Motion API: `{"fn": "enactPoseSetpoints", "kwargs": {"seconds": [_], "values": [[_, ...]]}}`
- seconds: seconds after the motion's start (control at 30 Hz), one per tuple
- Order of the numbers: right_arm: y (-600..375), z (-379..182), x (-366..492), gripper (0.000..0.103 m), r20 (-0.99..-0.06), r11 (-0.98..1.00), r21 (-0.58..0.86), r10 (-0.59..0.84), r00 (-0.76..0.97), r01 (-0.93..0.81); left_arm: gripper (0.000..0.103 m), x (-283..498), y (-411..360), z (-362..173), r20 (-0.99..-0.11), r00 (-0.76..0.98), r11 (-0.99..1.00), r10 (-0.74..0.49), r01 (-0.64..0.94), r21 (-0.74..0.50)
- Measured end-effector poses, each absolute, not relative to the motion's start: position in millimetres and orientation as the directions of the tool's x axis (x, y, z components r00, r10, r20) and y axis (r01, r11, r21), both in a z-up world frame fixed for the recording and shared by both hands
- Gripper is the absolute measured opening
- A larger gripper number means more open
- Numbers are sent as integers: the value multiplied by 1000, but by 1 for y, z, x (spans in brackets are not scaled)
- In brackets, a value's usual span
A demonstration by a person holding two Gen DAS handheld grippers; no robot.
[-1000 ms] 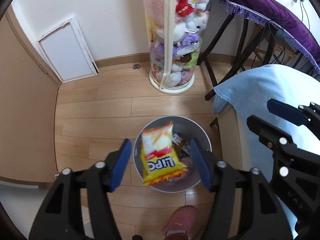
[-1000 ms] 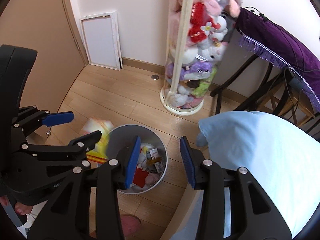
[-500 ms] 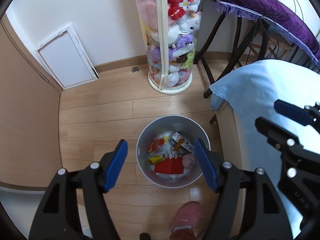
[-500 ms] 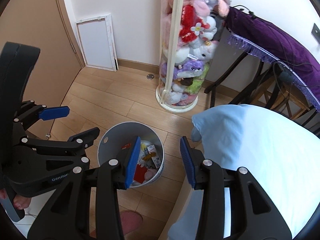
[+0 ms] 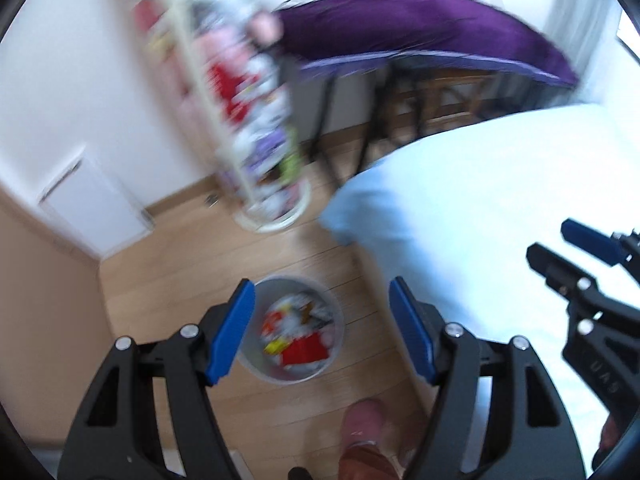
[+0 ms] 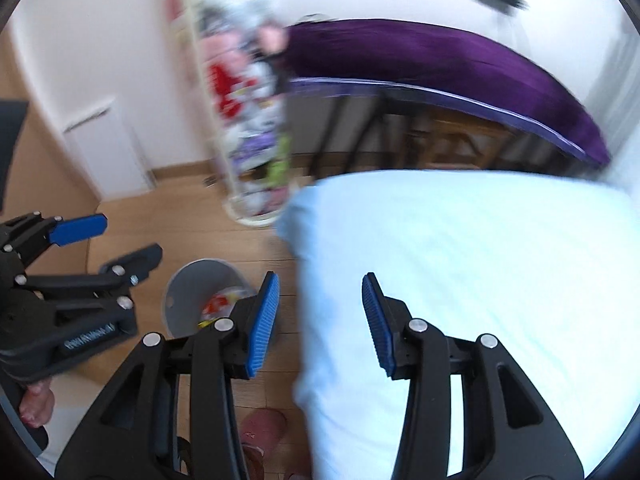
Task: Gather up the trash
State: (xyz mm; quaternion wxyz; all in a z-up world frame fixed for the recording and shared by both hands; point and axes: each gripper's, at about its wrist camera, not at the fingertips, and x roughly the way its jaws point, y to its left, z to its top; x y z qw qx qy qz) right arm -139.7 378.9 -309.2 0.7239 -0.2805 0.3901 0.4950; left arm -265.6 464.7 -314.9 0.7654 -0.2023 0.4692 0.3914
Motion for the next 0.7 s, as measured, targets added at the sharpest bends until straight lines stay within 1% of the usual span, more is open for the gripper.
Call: {"fn": "enactPoseSetpoints", "kwargs": {"seconds": [0.1,0.2,0.4,0.43,0.5,0.57,0.7], "values": [[340,-289,-108,42,-841,472,-33,464,280,-881,69,-224,443,-291,-866,328,712,377,-701,44],[293,-266,-77,42,-833,606,-37,420,360,-795,69,-180,413,-269,-859,401,807,318,-591,23],[187,-221,-33,42,-822,845,-28,285,494,-535,69,-105,336,-226,-854,483,941,193,-339,21],[169,-214,-29,43,-823,874,-25,258,507,-485,69,-95,321,-221,-854,488,954,179,-299,29],[131,-200,-23,58,-823,926,-12,205,529,-378,69,-78,293,-208,-848,510,976,143,-217,35],[94,-184,-22,60,-818,962,-4,154,554,-274,70,-61,265,-195,-847,521,990,108,-137,42],[33,-156,-29,60,-816,994,-4,59,575,-108,73,-43,217,-166,-837,546,999,45,-7,49]]}}
